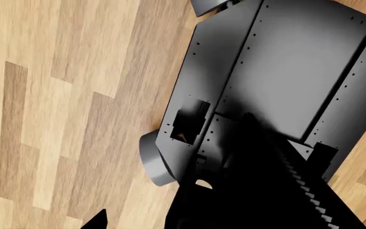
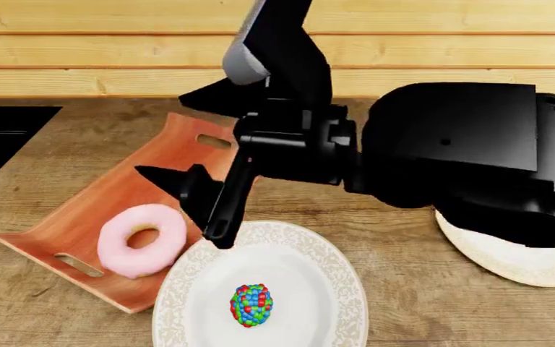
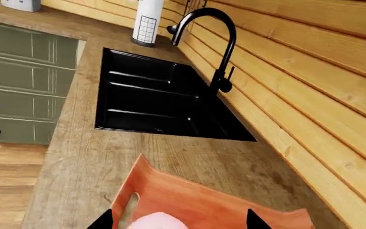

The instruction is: Move the dessert items from the plate to the tray.

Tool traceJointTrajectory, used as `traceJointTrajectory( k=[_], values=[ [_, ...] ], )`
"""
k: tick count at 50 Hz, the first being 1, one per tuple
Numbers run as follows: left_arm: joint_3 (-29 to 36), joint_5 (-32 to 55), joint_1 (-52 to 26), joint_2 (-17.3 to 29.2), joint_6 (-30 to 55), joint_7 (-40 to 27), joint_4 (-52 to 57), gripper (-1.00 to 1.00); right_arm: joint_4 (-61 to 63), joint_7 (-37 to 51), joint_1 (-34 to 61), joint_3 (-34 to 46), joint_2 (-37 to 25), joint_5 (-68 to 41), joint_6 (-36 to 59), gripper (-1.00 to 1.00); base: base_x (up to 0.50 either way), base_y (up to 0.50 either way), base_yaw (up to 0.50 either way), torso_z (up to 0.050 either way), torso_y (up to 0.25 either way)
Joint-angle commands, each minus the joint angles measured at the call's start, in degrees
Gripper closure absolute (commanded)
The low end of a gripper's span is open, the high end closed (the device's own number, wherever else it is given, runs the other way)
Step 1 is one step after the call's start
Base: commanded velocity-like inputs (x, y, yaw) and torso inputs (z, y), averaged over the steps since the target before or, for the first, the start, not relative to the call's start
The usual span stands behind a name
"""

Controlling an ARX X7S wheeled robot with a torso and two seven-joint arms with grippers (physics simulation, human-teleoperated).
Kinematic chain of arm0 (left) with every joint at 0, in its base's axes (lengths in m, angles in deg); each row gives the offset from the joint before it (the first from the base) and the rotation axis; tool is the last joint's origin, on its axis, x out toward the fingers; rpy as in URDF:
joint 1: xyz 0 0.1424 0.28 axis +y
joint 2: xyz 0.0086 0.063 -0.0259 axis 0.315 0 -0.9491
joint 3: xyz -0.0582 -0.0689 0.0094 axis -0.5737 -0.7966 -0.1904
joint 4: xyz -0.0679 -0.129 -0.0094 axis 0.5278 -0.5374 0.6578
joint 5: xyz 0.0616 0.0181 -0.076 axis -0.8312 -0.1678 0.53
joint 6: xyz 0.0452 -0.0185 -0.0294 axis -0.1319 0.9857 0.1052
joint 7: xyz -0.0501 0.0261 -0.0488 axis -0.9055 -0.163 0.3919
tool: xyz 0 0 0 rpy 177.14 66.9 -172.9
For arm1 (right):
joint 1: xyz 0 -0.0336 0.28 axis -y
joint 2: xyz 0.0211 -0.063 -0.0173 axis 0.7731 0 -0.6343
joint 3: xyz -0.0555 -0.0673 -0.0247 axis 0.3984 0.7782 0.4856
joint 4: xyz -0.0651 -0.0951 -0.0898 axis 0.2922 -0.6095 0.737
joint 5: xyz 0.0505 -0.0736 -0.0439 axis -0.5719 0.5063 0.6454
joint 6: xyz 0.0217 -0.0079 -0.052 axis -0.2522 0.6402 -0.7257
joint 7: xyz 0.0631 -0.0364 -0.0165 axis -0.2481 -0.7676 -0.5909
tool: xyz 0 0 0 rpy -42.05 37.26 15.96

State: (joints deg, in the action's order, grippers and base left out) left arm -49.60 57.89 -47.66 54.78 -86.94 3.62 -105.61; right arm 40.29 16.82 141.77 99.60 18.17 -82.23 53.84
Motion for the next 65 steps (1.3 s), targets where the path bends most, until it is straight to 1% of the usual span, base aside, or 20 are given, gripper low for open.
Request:
traceJointTrajectory(
  k=[1, 8, 13, 18, 25, 29, 35, 43, 52, 59, 65],
  values=[
    [1.1, -0.2, -1.5, 0.1, 2.4, -1.1, 0.0, -1.00, 14.8, 10.6, 0.8, -0.5, -15.2, -7.1, 2.7, -1.00, 0.00, 0.00, 0.00, 0.000, 0.000],
    [1.8, -0.2, -2.4, 0.1, 3.3, -1.9, 0.0, -1.00, 23.2, 16.3, -1.9, 1.0, -23.0, -9.9, 3.2, -1.00, 0.00, 0.00, 0.00, 0.000, 0.000],
    [2.2, -0.1, -2.8, 0.1, 3.6, -2.2, 0.0, -1.00, 25.6, 18.2, -2.5, 1.5, -25.5, -11.5, 3.7, -1.00, 0.00, 0.00, 0.00, 0.000, 0.000],
    [2.4, 0.1, -3.5, 0.2, 4.3, -2.5, 0.0, -1.00, 26.5, 18.9, -3.8, 2.2, -26.4, -11.8, 3.7, -1.00, 0.00, 0.00, 0.00, 0.000, 0.000],
    [2.3, 0.3, -4.3, 0.3, 4.9, -3.0, 0.0, -1.00, 25.9, 17.3, -5.0, 2.1, -25.9, -14.0, 2.5, -1.00, 0.00, 0.00, 0.00, 0.000, 0.000],
    [2.3, 0.4, -4.6, 0.4, 5.0, -3.3, 0.0, -1.00, 24.4, 12.9, -4.1, 1.2, -25.5, -21.3, 2.7, -1.00, 0.00, 0.00, 0.00, 0.000, 0.000],
    [2.0, 0.6, -4.8, 0.5, 4.9, -3.4, 0.0, -1.00, 22.5, 9.1, -5.7, 2.1, -24.5, -25.2, 3.6, -1.00, 0.00, 0.00, 0.00, 0.000, 0.000],
    [1.7, 0.5, -4.8, 0.4, 4.9, -3.5, 0.0, -1.00, 21.4, 8.2, -7.6, 3.3, -23.9, -24.1, 3.9, -1.00, 0.00, 0.00, 0.00, 0.000, 0.000],
    [1.8, 0.3, -5.0, 0.4, 5.2, -3.6, 0.0, -1.00, 22.5, 10.6, -6.9, 4.2, -24.4, -21.8, 6.4, -1.00, 0.00, 0.00, 0.00, 0.000, 0.000],
    [1.7, 0.4, -5.0, 0.4, 5.2, -3.7, 0.0, -1.00, 21.8, 11.1, -4.5, 4.7, -22.0, -21.6, 10.3, -1.00, 0.00, 0.00, 0.00, 0.000, 0.000],
    [1.4, 0.5, -5.2, 0.4, 5.3, -3.7, 0.0, -1.00, 22.3, 10.5, -3.6, 4.5, -21.1, -20.9, 11.3, -1.00, 0.00, 0.00, 0.00, 0.000, 0.000]
  ],
)
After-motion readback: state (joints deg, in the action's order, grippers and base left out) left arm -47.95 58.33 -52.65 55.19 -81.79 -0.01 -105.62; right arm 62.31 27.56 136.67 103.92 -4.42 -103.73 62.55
